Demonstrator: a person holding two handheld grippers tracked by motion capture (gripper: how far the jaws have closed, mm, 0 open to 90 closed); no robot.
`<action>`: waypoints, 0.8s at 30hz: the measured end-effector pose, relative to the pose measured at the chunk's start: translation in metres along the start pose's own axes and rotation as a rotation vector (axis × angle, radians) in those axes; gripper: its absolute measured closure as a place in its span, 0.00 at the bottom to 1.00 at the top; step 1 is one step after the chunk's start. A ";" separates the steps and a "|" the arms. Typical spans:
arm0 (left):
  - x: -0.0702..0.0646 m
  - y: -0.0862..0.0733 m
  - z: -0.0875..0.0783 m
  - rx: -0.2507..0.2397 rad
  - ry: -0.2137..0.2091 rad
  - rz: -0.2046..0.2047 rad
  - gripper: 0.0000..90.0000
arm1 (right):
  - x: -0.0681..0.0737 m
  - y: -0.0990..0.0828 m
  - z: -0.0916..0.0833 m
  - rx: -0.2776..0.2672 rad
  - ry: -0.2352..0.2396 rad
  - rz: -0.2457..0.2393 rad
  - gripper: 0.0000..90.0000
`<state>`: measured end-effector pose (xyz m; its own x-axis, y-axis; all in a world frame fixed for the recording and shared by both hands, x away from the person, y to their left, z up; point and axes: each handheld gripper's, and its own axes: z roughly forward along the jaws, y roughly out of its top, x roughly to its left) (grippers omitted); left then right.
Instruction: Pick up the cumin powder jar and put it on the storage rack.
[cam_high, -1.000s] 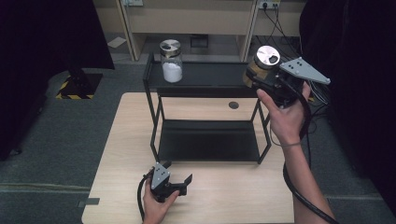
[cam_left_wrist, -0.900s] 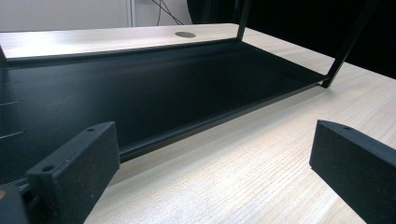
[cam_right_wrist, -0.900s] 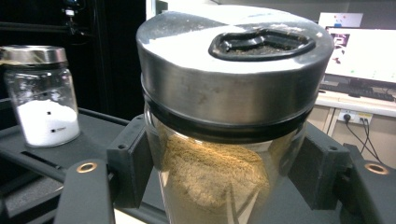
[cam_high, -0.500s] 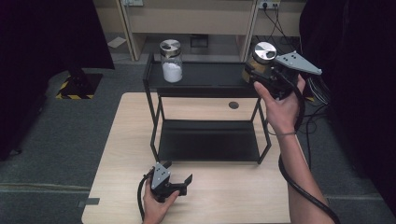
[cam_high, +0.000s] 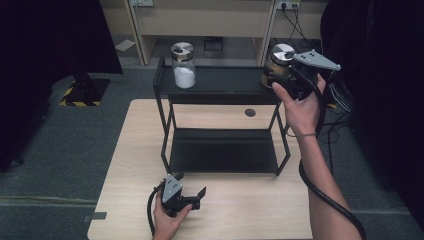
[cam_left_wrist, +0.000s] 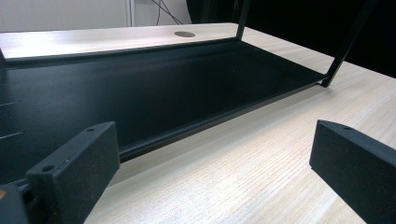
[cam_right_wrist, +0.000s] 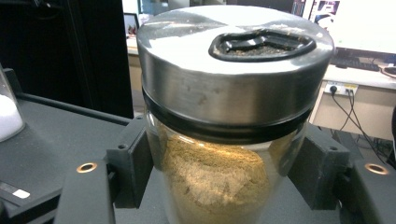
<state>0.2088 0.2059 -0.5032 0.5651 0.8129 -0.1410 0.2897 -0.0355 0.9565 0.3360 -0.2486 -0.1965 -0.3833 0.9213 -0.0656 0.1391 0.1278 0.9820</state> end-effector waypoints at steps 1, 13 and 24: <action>0.000 0.000 0.000 -0.002 0.000 0.002 0.01 | 0.000 0.001 0.001 0.004 0.000 0.001 0.35; 0.000 0.000 0.000 -0.001 0.000 0.001 0.01 | -0.004 0.001 0.010 0.027 -0.005 0.030 0.35; 0.000 0.000 0.000 -0.001 -0.001 0.004 0.01 | -0.005 -0.001 0.019 0.020 -0.008 0.059 0.35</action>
<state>0.2087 0.2060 -0.5033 0.5670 0.8121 -0.1377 0.2871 -0.0382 0.9571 0.3547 -0.2465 -0.2004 -0.3665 0.9304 -0.0092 0.1796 0.0805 0.9804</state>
